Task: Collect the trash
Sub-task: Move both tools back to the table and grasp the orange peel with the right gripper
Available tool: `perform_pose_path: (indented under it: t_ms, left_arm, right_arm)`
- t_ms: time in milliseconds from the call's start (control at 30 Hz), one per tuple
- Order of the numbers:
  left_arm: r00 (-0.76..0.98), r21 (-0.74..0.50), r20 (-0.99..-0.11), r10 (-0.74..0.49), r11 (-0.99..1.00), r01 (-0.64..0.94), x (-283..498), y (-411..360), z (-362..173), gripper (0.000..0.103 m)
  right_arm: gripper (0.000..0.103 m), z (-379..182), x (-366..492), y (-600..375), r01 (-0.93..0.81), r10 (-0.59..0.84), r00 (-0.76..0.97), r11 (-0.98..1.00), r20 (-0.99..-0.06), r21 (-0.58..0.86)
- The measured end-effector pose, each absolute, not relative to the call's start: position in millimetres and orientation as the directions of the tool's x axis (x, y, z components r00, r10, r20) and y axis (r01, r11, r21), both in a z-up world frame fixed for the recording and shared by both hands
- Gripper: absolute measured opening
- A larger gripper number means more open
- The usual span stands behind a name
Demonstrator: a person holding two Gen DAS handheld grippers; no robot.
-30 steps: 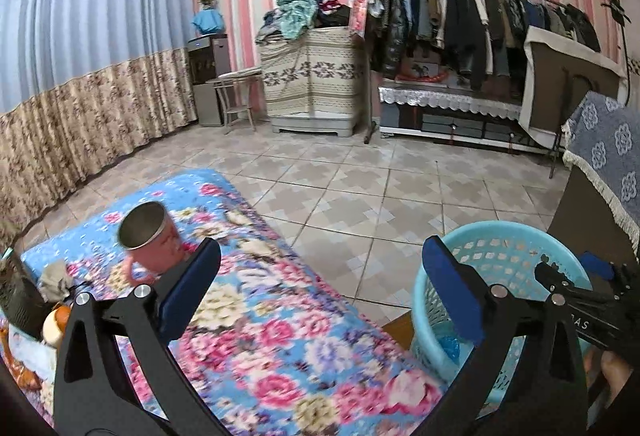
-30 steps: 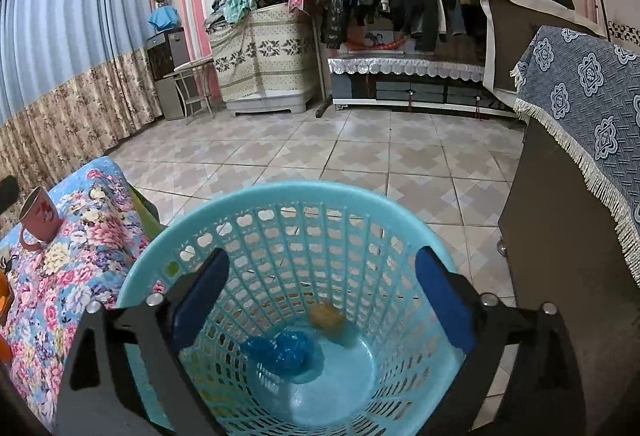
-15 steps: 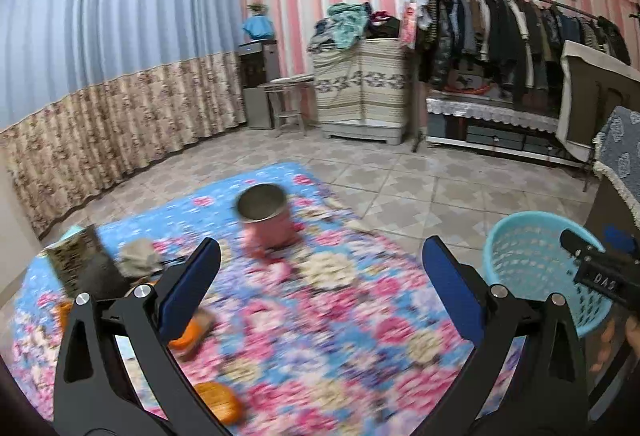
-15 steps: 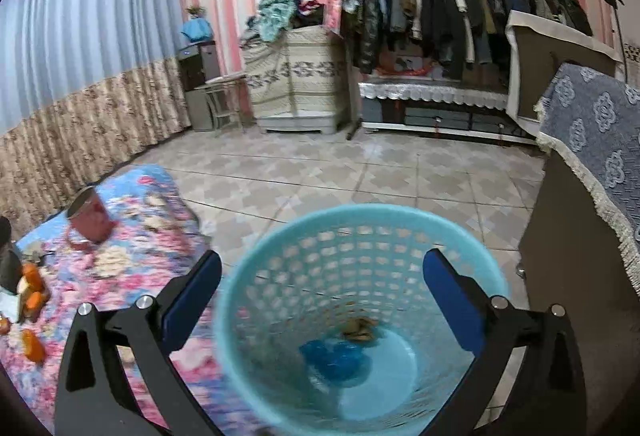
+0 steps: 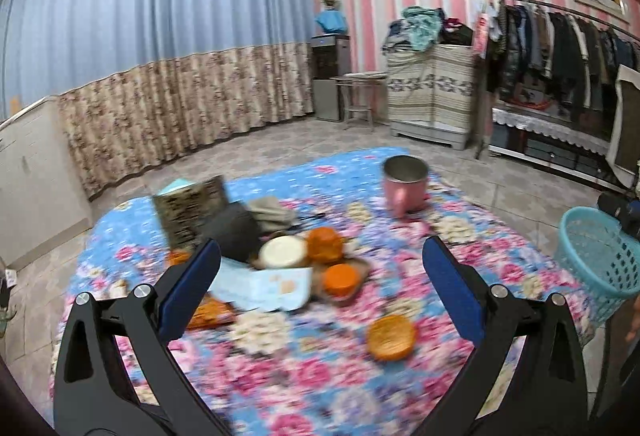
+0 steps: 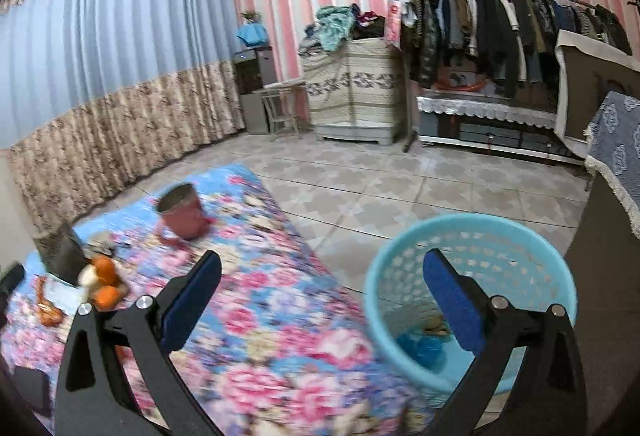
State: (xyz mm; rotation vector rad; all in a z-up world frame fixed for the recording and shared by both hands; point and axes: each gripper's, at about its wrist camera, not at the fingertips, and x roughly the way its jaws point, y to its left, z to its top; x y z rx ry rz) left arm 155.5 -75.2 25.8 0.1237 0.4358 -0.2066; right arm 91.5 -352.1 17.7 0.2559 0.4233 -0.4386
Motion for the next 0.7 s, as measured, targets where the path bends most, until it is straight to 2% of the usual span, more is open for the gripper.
perform_pose_path:
  t_ms: [200, 500, 700]
  left_arm:
    - [0.892, 0.043, -0.434, -0.127, 0.986, 0.161, 156, -27, 22, 0.098]
    - [0.891, 0.025, -0.452, -0.042, 0.998, 0.059, 159, 24, 6, 0.098]
    - [0.863, 0.003, -0.505, -0.023, 1.0, 0.029, 173, 44, -12, 0.098]
  right_arm:
    - [0.099, 28, 109, -303, 0.383, -0.293, 0.855, 0.913, -0.428, 0.14]
    - [0.099, -13, 133, -236, 0.298, -0.223, 0.854, 0.95, -0.469, 0.091]
    - [0.099, -45, 142, -224, 0.258, -0.172, 0.82, 0.963, -0.546, 0.084]
